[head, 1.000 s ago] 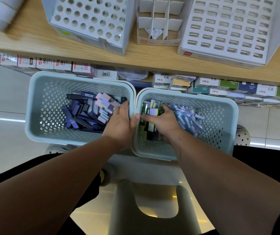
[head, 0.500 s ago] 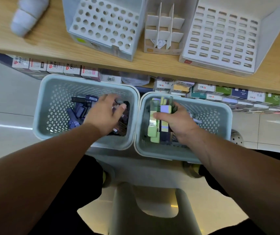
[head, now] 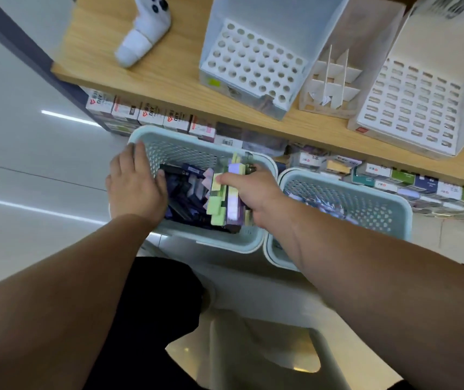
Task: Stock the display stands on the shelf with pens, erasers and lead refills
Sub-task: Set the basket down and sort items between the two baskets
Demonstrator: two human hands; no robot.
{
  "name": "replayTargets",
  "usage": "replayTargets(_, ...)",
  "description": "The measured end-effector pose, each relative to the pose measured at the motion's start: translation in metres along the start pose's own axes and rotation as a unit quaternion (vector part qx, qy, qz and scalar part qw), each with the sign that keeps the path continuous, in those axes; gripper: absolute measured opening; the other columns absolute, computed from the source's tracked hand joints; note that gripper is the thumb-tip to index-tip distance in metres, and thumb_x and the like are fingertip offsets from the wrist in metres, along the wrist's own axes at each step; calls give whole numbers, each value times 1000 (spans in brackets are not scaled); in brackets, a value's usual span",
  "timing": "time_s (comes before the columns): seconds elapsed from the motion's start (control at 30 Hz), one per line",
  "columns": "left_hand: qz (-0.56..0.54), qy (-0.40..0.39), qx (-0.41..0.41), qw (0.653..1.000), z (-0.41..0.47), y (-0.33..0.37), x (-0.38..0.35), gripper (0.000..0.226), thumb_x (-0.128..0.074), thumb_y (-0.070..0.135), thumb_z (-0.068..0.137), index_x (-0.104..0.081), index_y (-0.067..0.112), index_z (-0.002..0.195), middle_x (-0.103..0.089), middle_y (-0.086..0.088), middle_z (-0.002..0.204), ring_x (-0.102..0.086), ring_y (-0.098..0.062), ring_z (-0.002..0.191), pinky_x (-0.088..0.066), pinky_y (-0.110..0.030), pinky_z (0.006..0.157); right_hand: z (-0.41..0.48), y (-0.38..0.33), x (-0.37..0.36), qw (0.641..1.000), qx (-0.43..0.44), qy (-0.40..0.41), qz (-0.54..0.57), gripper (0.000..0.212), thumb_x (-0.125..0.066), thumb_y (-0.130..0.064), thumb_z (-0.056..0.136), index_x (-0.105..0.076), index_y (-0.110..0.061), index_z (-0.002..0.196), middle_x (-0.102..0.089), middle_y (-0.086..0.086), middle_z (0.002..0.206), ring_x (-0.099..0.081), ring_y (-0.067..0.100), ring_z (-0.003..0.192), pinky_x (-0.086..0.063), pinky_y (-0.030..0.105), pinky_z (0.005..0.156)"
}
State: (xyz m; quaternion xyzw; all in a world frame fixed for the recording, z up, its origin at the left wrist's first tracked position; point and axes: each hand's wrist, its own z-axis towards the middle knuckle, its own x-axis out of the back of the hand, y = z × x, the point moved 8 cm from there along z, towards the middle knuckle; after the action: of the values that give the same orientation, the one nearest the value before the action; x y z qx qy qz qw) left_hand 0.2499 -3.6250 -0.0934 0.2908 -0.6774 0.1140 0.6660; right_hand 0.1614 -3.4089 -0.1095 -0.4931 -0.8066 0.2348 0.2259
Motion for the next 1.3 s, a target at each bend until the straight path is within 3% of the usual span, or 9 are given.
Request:
replayTargets(0.1, -5, -28, 3, 1000, -6, -6, -6, 68, -50, 27, 95, -25, 1, 153, -33, -22, 156, -32, -41, 140, -34, -53, 113, 18, 26, -32, 999, -17, 20, -29, 94, -88, -31, 65, -45, -12, 146, -61, 11, 136, -62, 29, 109, -53, 37, 90)
replayTargets(0.27, -6, -59, 4, 998, -17, -6, -19, 77, -54, 21, 89, -22, 4, 156, -20, -16, 164, -17, -35, 151, -16, -54, 122, 33, 54, -43, 998, -56, 41, 0, 58, -86, -24, 79, -48, -16, 123, -55, -1, 108, -56, 18, 87, -46, 31, 82)
replayTargets(0.37, 4, -57, 11, 998, -17, -5, -22, 79, -54, 26, 89, -21, 6, 157, -15, -14, 166, -11, -33, 153, -11, -54, 123, 40, 55, -44, 998, -58, 11, 5, 65, -80, -21, 85, -47, -14, 141, -55, -4, 119, -51, 19, 99, -40, 30, 86)
replayTargets(0.57, 16, -73, 39, 996, -11, 10, -21, 79, -52, 50, 90, -27, 12, 155, -19, -15, 164, -9, -32, 153, -6, -54, 122, 26, 31, -26, 997, -25, -28, -71, 48, -76, -35, 88, -51, -25, 128, -61, 0, 120, -58, 17, 95, -50, 35, 81)
replayTargets(0.67, 14, -102, -32, 994, -11, 47, -25, 71, -52, 52, 88, -46, 9, 144, -42, -17, 150, -35, -38, 140, -25, -49, 116, 11, 2, 5, 988, 77, -45, -129, 55, -73, -33, 91, -53, -19, 140, -60, 0, 135, -60, 16, 117, -49, 31, 96)
replayTargets(0.83, -76, -177, -153, 969, -32, 140, -34, 65, -53, 55, 87, -56, 12, 136, -58, -12, 128, -53, -34, 117, -43, -42, 100, -29, -46, 105, 921, 294, 41, -252, 10, -71, -24, 93, -68, -26, 102, -65, -10, 98, -61, -2, 84, -43, 7, 71)
replayTargets(1.0, -137, -178, -186, 956, -58, 209, -28, 31, -58, 32, 96, -63, 9, 117, -59, -13, 113, -60, -33, 90, -45, -36, 76, -5, 3, 212, 900, 202, 70, -380, 12, -68, -22, 94, -74, -18, 103, -71, -2, 94, -66, 17, 86, -54, 32, 84)
replayTargets(1.1, -167, -239, -210, 933, -77, 246, -42, 21, -57, 20, 97, -67, 12, 115, -65, -10, 109, -63, -30, 90, -51, -37, 79, 2, 31, 223, 887, 199, 68, -411, 14, -63, -22, 95, -76, -21, 95, -75, 1, 90, -68, 21, 80, -57, 35, 76)
replayTargets(1.3, -233, -424, -23, 875, -108, 271, -116, 24, -53, 4, 86, -55, 18, 67, -55, -5, 70, -53, -28, 70, -41, -32, 63, 27, 92, 211, 841, 132, -30, -523, 25, -61, -25, 95, -70, -18, 116, -66, 11, 123, -63, 31, 108, -53, 37, 88)
